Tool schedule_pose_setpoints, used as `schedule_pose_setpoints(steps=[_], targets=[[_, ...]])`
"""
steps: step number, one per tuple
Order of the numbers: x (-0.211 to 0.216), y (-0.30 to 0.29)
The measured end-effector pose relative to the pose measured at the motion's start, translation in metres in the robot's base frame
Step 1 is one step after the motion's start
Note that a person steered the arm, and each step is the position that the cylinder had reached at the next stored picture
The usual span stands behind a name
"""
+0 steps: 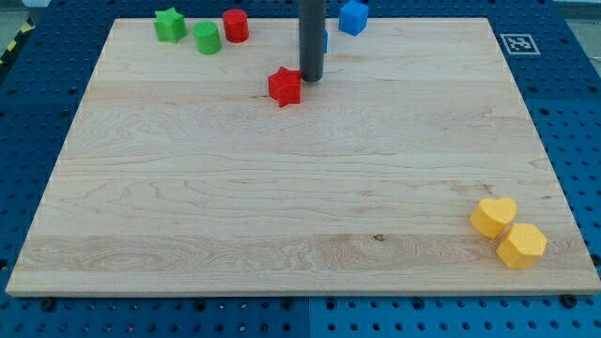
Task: Place the blue blocks vertical to each other
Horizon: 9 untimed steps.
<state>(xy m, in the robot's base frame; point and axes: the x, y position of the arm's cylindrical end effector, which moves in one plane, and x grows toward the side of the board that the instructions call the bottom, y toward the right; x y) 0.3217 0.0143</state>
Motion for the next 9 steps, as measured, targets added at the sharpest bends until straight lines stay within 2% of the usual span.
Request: schedule_pose_setpoints(steps=[2,4,5,6,9], targets=[[-0.017,-0.047],[-0.083,-0.067],[-0.096,-0.066],[-0.089,-0.048],[-0.084,0.070]])
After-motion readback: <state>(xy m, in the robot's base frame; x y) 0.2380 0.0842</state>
